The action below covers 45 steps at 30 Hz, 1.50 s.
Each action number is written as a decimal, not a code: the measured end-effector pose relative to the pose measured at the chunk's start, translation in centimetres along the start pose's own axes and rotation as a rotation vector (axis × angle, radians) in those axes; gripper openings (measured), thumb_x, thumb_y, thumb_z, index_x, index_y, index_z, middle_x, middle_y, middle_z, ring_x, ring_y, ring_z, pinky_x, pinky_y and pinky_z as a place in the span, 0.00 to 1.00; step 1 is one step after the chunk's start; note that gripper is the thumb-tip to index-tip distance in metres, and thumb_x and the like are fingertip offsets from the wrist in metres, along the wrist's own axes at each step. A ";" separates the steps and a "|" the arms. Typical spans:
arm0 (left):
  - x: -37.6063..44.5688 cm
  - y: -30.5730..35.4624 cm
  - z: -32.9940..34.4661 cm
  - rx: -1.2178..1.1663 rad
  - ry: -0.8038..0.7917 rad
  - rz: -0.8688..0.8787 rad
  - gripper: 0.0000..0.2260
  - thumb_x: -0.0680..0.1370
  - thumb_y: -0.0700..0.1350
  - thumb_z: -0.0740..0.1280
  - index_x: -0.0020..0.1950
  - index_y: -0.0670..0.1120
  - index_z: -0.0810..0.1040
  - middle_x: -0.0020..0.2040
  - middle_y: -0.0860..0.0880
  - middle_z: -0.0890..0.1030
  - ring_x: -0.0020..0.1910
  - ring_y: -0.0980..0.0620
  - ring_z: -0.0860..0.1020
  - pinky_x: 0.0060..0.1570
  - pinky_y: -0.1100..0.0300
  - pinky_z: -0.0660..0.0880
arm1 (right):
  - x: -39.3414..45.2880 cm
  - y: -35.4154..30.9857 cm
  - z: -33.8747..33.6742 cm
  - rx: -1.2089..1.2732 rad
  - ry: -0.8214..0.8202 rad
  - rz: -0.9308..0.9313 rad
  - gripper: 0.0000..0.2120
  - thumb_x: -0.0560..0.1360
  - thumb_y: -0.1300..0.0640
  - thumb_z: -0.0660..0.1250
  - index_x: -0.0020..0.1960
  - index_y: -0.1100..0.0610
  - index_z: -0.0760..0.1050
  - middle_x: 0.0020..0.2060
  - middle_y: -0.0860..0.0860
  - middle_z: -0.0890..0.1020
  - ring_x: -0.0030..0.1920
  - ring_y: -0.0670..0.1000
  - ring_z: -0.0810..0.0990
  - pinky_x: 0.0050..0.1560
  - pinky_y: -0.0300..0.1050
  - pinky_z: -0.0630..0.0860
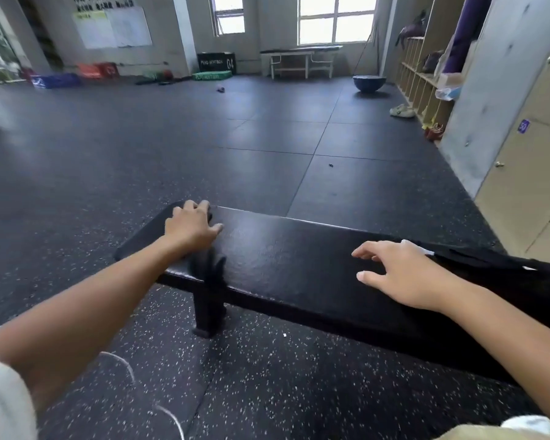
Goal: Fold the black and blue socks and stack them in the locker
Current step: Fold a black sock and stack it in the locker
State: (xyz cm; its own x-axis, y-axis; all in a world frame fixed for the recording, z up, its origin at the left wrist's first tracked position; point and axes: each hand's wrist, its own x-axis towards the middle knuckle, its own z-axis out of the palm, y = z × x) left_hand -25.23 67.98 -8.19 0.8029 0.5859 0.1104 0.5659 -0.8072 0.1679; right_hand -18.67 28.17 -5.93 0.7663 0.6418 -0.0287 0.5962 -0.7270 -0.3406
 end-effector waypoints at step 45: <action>-13.1 35.2 2.8 -0.686 -0.217 0.898 0.16 0.79 0.55 0.64 0.65 0.50 0.72 0.59 0.51 0.77 0.59 0.51 0.74 0.59 0.55 0.70 | -14.2 14.0 -11.0 0.180 0.367 0.581 0.17 0.76 0.53 0.73 0.64 0.53 0.78 0.57 0.50 0.82 0.54 0.50 0.81 0.55 0.41 0.72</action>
State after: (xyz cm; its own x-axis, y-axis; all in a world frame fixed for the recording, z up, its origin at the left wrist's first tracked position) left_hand -15.35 31.70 -6.45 0.9180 -0.2592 0.3002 -0.3942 -0.6787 0.6196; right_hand -18.54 6.23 0.05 0.9984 0.0162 0.0551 0.0424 -0.8551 -0.5167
